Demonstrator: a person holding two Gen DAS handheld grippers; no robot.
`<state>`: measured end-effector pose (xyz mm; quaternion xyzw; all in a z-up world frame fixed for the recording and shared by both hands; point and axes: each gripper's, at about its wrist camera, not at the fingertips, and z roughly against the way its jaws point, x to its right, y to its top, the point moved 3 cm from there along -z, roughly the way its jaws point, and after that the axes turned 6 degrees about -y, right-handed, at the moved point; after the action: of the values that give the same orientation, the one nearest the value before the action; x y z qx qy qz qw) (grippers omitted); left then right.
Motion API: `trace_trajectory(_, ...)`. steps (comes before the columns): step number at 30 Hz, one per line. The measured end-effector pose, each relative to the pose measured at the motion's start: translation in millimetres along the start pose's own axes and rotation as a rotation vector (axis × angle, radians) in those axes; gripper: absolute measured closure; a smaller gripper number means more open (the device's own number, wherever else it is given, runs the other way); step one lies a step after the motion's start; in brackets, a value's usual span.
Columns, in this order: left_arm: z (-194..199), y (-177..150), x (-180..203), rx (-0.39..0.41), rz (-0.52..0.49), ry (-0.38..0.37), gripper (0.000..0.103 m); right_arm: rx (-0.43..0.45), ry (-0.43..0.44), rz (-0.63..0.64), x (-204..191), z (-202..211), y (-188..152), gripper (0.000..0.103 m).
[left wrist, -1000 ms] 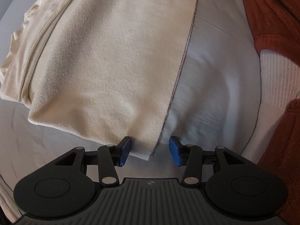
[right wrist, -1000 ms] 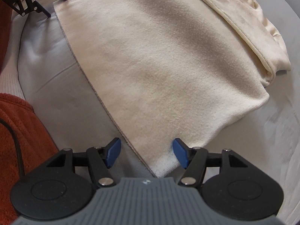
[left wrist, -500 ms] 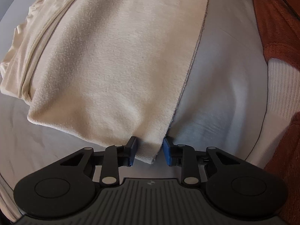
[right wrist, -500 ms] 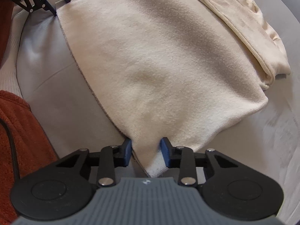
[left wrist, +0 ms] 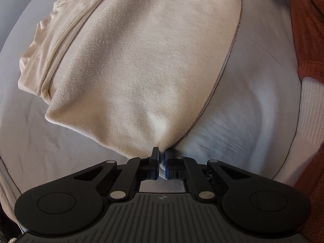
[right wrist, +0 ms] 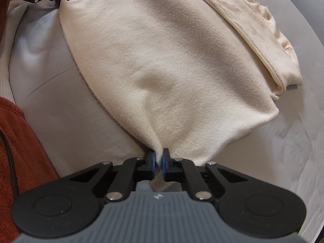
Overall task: Fold clothes
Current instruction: 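Lift the hem with both grippers and fold it toward the collar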
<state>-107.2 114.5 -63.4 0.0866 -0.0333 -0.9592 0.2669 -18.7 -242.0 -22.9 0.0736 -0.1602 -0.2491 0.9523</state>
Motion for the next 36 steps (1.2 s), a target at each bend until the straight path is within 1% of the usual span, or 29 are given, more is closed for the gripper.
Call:
trace_trajectory(5,35,-17,-3,0.07,0.049,0.068,0.098,0.049,-0.023,-0.037,13,29,-3,0.098)
trace_trajectory(8,68,-8,-12,0.128,0.092,0.108,0.098,0.089,-0.059,-0.062,8,58,-8,0.098)
trace_trajectory(11,96,-18,-5,0.175,0.125,0.136,0.098,0.128,-0.107,-0.079,-14,71,-4,0.098)
trace_trajectory(14,129,-37,-1,0.214,0.133,0.172,0.098,0.168,-0.154,-0.088,-13,79,8,0.098)
trace_trajectory(16,143,-49,13,0.233,0.134,0.192,0.098,0.193,-0.185,-0.099,-17,89,8,0.098)
trace_trajectory(19,168,-33,36,0.263,0.13,0.227,0.098,0.223,-0.228,-0.116,-29,103,8,0.098)
trace_trajectory(21,178,-30,44,0.287,0.135,0.245,0.098,0.238,-0.258,-0.128,-37,114,4,0.098)
trace_trajectory(23,183,-26,43,0.303,0.129,0.266,0.098,0.252,-0.28,-0.128,-44,124,1,0.098)
trace_trajectory(24,182,-14,41,0.311,0.125,0.274,0.098,0.258,-0.292,-0.123,-48,130,-1,0.099)
trace_trajectory(26,182,0,35,0.326,0.118,0.283,0.098,0.267,-0.314,-0.116,-56,142,-5,0.099)
trace_trajectory(29,198,-1,41,0.339,0.112,0.3,0.098,0.282,-0.332,-0.116,-61,157,-7,0.099)
trace_trajectory(31,207,-3,45,0.342,0.106,0.298,0.099,0.293,-0.328,-0.121,-65,168,-9,0.099)
trace_trajectory(34,221,-6,52,0.336,0.1,0.278,0.099,0.296,-0.321,-0.106,-75,184,-15,0.099)
trace_trajectory(36,227,-10,58,0.327,0.096,0.249,0.098,0.293,-0.311,-0.089,-84,195,-20,0.099)
